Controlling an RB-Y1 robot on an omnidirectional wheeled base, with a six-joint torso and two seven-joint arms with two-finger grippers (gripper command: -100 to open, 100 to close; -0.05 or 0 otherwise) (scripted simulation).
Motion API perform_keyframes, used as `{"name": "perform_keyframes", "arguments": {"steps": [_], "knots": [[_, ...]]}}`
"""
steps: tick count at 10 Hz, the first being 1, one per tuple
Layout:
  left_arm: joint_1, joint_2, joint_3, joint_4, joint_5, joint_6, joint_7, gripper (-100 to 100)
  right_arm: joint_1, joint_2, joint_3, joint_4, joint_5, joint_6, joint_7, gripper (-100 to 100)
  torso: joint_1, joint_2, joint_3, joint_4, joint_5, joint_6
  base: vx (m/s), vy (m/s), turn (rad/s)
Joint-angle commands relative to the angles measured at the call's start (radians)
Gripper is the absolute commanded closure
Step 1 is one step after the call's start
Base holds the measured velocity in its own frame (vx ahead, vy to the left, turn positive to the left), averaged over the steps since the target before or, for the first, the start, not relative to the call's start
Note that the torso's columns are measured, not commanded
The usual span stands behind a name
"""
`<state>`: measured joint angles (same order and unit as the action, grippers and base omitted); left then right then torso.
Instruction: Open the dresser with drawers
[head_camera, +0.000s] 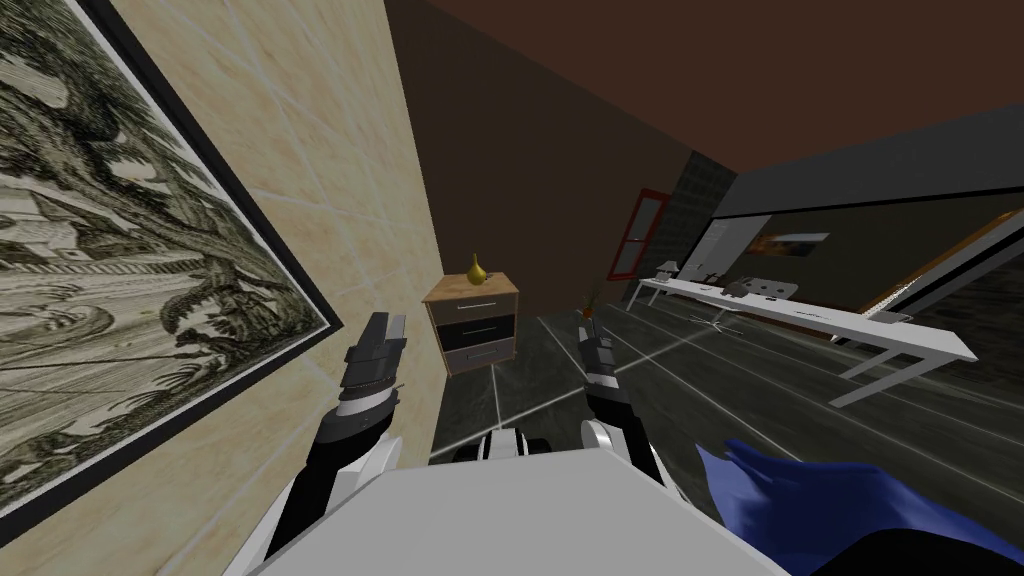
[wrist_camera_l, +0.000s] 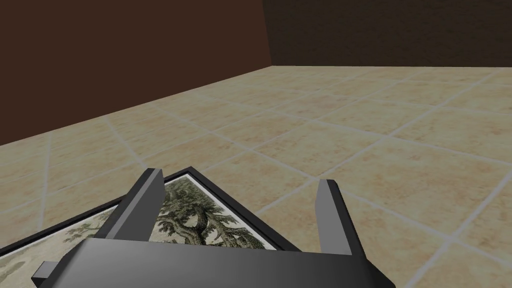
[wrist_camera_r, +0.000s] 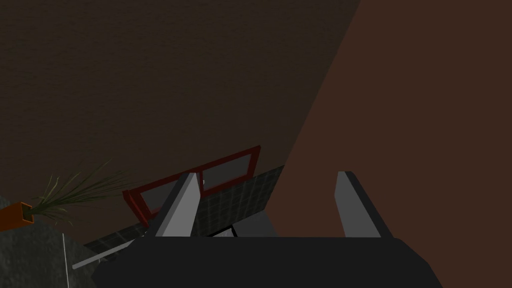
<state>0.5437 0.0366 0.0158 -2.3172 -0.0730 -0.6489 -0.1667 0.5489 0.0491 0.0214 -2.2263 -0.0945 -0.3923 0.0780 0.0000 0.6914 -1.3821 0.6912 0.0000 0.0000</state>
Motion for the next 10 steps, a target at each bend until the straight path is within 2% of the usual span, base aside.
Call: {"name": "perform_keyframes", "arguments": {"steps": [1, 5, 10], "knots": [[-0.007, 0.048, 0.003, 0.044, 0.005, -0.029, 0.003, -100, 0.000, 0.000, 0.000, 0.000, 0.000, 0.000, 0.000, 0, 0.000, 0.032, -0.070, 0.033, 0.000, 0.000, 0.060, -0.014, 0.010], [-0.024, 0.083, 0.009, 0.144, 0.016, -0.097, 0.011, -100, 0.000, 0.000, 0.000, 0.001, 0.000, 0.000, 0.000, 0, -0.001, 0.045, -0.095, 0.046, 0.000, 0.000, 0.103, -0.022, 0.009], [-0.050, 0.100, 0.019, 0.299, 0.036, -0.221, 0.023, -100, 0.000, 0.000, 0.000, 0.000, 0.000, 0.000, 0.000, 0, 0.000, 0.047, -0.094, 0.047, 0.000, 0.000, 0.145, -0.034, 0.012]]}}
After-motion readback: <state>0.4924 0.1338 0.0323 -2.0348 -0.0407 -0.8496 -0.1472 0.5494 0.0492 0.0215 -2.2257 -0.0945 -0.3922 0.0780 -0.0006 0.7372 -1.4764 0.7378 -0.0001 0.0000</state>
